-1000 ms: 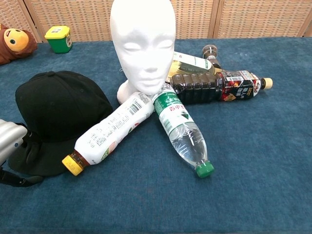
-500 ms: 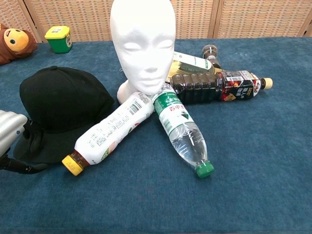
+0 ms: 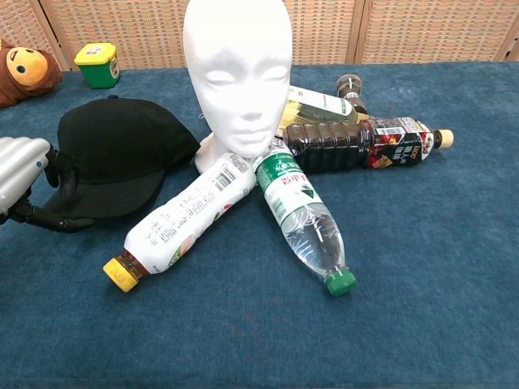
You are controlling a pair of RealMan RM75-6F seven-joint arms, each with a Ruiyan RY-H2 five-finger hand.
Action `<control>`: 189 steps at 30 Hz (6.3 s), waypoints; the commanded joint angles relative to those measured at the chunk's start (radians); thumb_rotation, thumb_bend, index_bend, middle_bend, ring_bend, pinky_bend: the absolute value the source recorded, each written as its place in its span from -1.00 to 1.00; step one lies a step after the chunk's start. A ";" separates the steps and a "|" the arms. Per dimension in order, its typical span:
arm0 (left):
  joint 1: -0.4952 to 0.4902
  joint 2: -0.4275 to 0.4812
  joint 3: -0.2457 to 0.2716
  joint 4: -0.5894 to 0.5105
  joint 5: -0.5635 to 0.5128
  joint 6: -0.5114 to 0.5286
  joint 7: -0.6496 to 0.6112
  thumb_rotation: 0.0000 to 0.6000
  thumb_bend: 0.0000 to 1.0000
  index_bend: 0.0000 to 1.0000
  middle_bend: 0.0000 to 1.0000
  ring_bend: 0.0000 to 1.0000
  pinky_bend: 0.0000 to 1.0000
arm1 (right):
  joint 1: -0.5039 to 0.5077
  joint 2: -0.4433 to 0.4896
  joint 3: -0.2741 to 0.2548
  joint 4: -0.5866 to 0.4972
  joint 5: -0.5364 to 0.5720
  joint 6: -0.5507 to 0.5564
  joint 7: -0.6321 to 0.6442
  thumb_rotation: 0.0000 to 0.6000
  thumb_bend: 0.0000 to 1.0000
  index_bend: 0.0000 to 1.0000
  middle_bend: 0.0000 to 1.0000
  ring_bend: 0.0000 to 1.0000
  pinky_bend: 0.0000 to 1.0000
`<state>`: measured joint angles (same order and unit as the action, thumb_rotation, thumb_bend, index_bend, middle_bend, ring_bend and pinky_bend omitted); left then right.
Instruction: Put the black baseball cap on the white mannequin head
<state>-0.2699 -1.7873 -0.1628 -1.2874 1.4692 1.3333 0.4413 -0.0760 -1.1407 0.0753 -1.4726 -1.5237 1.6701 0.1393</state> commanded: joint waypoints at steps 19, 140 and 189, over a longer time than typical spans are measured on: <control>-0.321 -0.086 -0.231 0.348 -0.162 -0.207 -0.251 1.00 -0.72 0.08 -0.09 -0.34 0.23 | -0.020 0.021 0.010 -0.059 -0.018 0.053 -0.060 1.00 -0.77 -0.40 -0.29 -0.18 -0.15; -0.567 0.522 -0.054 -0.426 0.096 -0.224 0.489 1.00 -0.51 -0.83 -0.81 -0.86 -0.08 | -0.035 0.003 0.016 0.006 -0.031 0.073 0.031 1.00 -0.77 -0.41 -0.29 -0.17 -0.14; -0.078 0.785 0.100 -0.651 -0.121 0.119 -0.134 1.00 -0.61 -0.80 -0.85 -0.88 -0.13 | 0.036 -0.013 0.023 0.000 -0.050 -0.003 0.000 1.00 -0.77 -0.41 -0.29 -0.19 -0.17</control>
<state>-0.3789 -0.9993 -0.0805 -1.9542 1.3629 1.4243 0.3325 -0.0421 -1.1527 0.0984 -1.4715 -1.5725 1.6698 0.1415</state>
